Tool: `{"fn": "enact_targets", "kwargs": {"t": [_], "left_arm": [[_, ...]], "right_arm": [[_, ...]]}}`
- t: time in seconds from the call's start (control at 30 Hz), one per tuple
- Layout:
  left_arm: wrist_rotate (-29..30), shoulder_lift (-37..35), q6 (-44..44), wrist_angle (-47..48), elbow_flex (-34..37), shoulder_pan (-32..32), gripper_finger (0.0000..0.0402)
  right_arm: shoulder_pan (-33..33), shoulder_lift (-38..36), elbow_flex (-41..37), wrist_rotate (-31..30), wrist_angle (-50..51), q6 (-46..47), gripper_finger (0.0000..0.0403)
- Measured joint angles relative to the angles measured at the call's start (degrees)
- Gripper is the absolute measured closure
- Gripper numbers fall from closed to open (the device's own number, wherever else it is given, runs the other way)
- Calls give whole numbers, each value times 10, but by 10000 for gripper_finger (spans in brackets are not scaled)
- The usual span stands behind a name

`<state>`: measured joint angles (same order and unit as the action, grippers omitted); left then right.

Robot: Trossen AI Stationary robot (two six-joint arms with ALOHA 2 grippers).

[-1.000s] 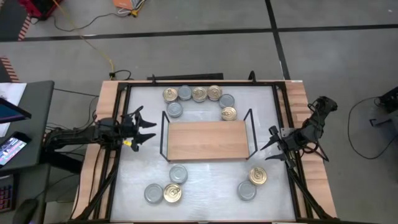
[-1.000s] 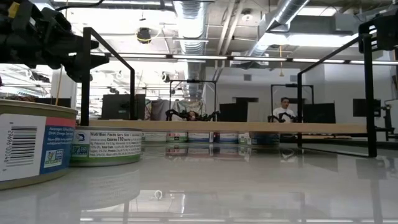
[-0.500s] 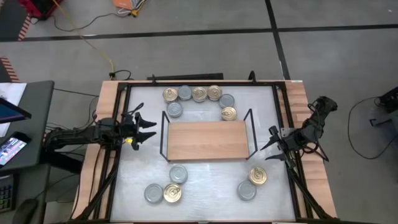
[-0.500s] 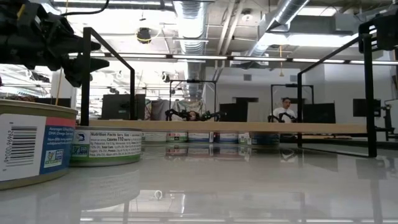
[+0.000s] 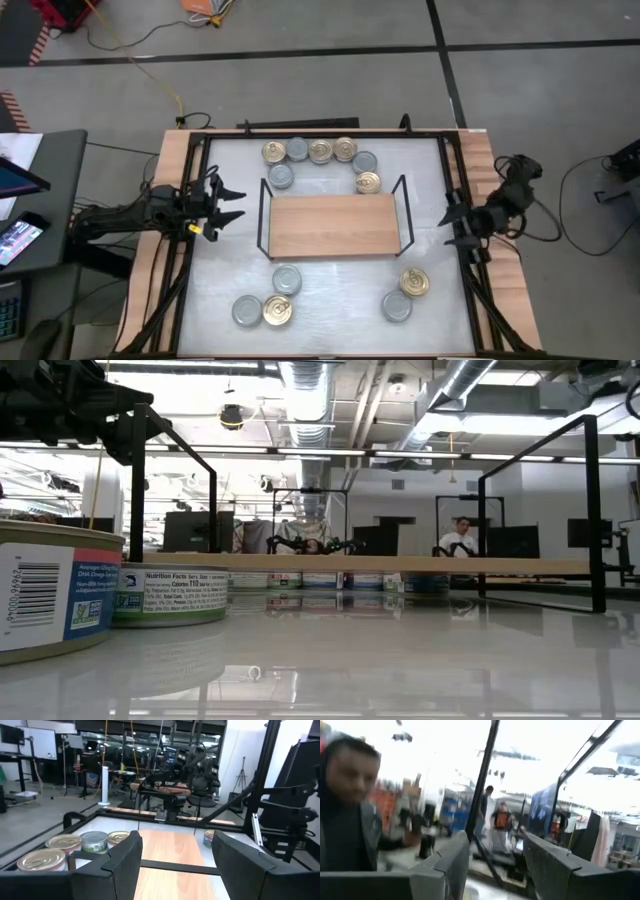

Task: Stack canned seafood by type on shelf
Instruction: Put the green tuna can on the shelf

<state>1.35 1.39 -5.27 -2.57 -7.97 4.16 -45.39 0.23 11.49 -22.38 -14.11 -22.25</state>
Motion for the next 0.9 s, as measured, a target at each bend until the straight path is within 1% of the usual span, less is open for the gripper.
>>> {"fn": "enact_targets", "kwargs": {"t": [0.07,0.13,0.23,0.37,0.43,0.53,0.57,0.63,0.77,0.9], "left_arm": [[0,0,-4,-2,0,0,174],[-9,0,-4,-4,0,0,174],[-26,0,-5,-2,-2,0,174],[-30,0,-5,26,-21,0,174],[-30,0,-4,39,-30,0,174],[-27,0,-4,61,-44,0,174],[-25,0,-4,69,-49,0,174],[-12,0,-3,85,-56,0,174],[6,0,-9,97,-64,0,174],[7,0,-14,96,-64,0,174]], "right_arm": [[0,0,0,0,-13,21,188],[2,1,0,-4,-40,19,188],[12,1,0,-31,-82,15,188],[34,3,0,-56,-89,34,188],[47,13,0,-82,-76,83,188],[62,44,5,-137,-25,189,188],[65,56,16,-155,15,238,188],[69,80,51,-170,119,349,188],[73,162,101,-168,309,591,188],[72,240,147,-134,435,750,188]]}}
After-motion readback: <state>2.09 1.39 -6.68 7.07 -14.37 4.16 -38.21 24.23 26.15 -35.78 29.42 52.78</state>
